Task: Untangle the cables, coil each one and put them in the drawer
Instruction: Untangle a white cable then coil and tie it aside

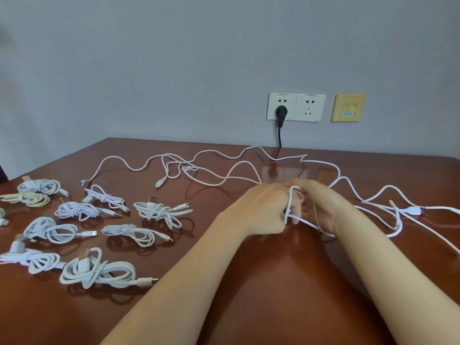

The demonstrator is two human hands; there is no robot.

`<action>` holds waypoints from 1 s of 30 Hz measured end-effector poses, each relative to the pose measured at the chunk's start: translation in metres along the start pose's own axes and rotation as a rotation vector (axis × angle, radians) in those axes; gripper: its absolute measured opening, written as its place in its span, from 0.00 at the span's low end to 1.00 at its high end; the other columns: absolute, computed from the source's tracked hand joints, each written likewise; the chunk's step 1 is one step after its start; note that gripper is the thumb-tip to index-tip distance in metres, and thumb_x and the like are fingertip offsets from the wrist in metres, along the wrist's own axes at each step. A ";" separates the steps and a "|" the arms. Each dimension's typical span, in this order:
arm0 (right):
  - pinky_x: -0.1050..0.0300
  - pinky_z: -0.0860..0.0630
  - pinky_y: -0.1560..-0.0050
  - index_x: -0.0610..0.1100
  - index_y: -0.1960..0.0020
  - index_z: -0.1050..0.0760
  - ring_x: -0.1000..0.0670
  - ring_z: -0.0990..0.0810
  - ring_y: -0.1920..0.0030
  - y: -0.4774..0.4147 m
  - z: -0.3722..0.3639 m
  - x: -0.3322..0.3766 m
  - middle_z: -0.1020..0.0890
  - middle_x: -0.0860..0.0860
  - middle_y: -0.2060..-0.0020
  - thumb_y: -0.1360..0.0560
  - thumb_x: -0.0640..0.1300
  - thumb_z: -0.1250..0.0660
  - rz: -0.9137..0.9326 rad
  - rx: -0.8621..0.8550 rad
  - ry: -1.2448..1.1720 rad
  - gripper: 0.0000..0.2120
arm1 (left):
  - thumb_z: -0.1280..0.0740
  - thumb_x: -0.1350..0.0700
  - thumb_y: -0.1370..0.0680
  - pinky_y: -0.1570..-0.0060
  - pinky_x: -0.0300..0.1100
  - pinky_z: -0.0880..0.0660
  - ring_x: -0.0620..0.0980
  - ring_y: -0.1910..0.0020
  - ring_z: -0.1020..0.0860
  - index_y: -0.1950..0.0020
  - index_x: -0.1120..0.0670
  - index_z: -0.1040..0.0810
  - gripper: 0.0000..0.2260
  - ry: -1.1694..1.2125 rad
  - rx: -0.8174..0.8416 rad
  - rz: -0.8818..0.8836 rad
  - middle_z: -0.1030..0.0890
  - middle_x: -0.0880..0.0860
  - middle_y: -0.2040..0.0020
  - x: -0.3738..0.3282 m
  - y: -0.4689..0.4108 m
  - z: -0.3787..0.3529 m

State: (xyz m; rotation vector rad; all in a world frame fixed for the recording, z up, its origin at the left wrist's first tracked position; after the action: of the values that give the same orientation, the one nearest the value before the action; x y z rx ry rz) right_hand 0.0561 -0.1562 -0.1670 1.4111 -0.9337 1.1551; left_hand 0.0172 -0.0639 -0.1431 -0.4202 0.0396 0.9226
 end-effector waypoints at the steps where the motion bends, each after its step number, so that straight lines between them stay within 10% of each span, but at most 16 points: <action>1: 0.61 0.24 0.74 0.39 0.59 0.23 0.46 0.22 0.68 0.000 0.000 0.000 0.21 0.43 0.68 0.25 0.38 0.38 0.019 -0.006 -0.013 0.07 | 0.36 0.67 0.32 0.62 0.35 0.40 0.48 0.56 0.28 0.53 0.52 0.19 0.15 0.009 0.001 -0.002 0.26 0.43 0.61 -0.002 -0.001 -0.001; 5: 0.56 0.23 0.57 0.40 0.56 0.21 0.49 0.21 0.68 -0.005 0.004 0.005 0.19 0.45 0.71 0.26 0.30 0.38 0.120 -0.056 -0.176 0.09 | 0.37 0.67 0.32 0.60 0.41 0.29 0.48 0.58 0.24 0.54 0.51 0.20 0.14 0.171 -0.203 0.086 0.19 0.46 0.59 0.011 0.000 0.009; 9: 0.67 0.27 0.69 0.43 0.56 0.23 0.55 0.23 0.75 0.003 0.002 0.018 0.18 0.50 0.69 0.25 0.30 0.42 0.287 -0.031 -0.096 0.13 | 0.43 0.71 0.31 0.50 0.38 0.32 0.46 0.51 0.26 0.49 0.55 0.23 0.17 0.256 -0.540 0.290 0.23 0.45 0.55 0.036 0.008 0.026; 13: 0.63 0.42 0.77 0.40 0.67 0.34 0.53 0.40 0.82 0.008 -0.002 0.023 0.29 0.47 0.81 0.32 0.28 0.50 0.328 -0.011 -0.193 0.11 | 0.42 0.64 0.23 0.32 0.45 0.46 0.52 0.28 0.42 0.28 0.52 0.38 0.24 -0.108 -0.202 0.466 0.39 0.52 0.27 0.062 0.009 0.005; 19: 0.69 0.49 0.81 0.41 0.72 0.38 0.54 0.45 0.85 0.016 0.025 0.033 0.39 0.50 0.87 0.34 0.28 0.55 0.409 -0.329 -0.507 0.15 | 0.44 0.60 0.20 0.34 0.47 0.43 0.56 0.34 0.33 0.39 0.53 0.26 0.13 -0.174 -0.083 0.643 0.30 0.55 0.35 0.089 0.019 -0.004; 23: 0.60 0.35 0.71 0.43 0.76 0.26 0.47 0.30 0.75 0.014 0.043 0.025 0.26 0.50 0.81 0.33 0.31 0.45 0.334 -0.635 -0.092 0.17 | 0.44 0.64 0.21 0.37 0.48 0.38 0.58 0.42 0.28 0.46 0.54 0.23 0.13 -0.104 -0.273 0.662 0.24 0.56 0.43 0.083 0.020 0.010; 27: 0.52 0.31 0.49 0.45 0.53 0.25 0.40 0.27 0.44 0.009 0.023 0.021 0.23 0.44 0.47 0.31 0.36 0.42 0.372 -0.560 0.624 0.10 | 0.45 0.61 0.20 0.47 0.47 0.28 0.55 0.52 0.23 0.53 0.52 0.23 0.12 0.180 -0.499 0.608 0.19 0.47 0.57 0.073 0.018 0.020; 30: 0.51 0.33 0.48 0.45 0.47 0.28 0.41 0.28 0.44 0.018 0.002 0.030 0.23 0.47 0.48 0.32 0.36 0.40 0.546 -0.477 0.808 0.15 | 0.45 0.55 0.18 0.64 0.40 0.27 0.48 0.71 0.22 0.61 0.48 0.26 0.14 0.586 -0.536 0.587 0.21 0.45 0.69 0.068 0.012 0.019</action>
State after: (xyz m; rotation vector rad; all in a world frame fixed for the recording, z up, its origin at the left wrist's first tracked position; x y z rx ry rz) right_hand 0.0459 -0.1596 -0.1340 0.2304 -0.9161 1.5871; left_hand 0.0465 0.0011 -0.1436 -1.2133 0.4790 1.3595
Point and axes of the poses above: each hand's wrist, its own y-axis away from the middle knuckle, its own z-axis out of the back of the hand, x = y × z, the point moved 5 cm from there along -y, towards the middle knuckle
